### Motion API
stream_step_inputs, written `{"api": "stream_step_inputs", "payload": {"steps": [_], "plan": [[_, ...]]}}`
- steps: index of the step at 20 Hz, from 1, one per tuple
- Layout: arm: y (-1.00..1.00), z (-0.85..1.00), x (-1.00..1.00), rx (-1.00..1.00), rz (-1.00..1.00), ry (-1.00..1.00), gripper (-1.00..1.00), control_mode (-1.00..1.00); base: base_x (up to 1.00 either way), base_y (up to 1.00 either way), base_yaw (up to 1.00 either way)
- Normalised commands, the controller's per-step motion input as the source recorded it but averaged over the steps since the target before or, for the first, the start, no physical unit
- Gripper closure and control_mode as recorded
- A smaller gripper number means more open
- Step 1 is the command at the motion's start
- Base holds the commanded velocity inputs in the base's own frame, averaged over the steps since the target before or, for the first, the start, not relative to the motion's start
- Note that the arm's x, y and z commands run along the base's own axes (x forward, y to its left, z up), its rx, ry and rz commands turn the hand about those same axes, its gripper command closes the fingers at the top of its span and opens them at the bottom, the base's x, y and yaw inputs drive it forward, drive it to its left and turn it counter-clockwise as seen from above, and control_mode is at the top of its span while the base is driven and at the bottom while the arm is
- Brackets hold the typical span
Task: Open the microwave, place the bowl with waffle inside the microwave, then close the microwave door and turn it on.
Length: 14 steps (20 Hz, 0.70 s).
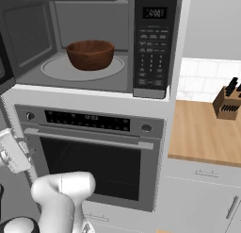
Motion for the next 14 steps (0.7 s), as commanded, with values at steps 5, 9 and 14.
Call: {"api": "stream_step_inputs", "payload": {"steps": [5,9,14], "plan": [[0.43,0.03,-0.38,-0.42,-0.04,0.07,1.00,-1.00,0.00,0.00,0.00],[0.55,0.09,-0.30,-0.42,-0.05,0.09,1.00,-1.00,0.00,0.00,0.00],[0.60,0.12,-0.21,-0.39,-0.07,0.12,1.00,-1.00,0.00,0.00,0.00]]}}
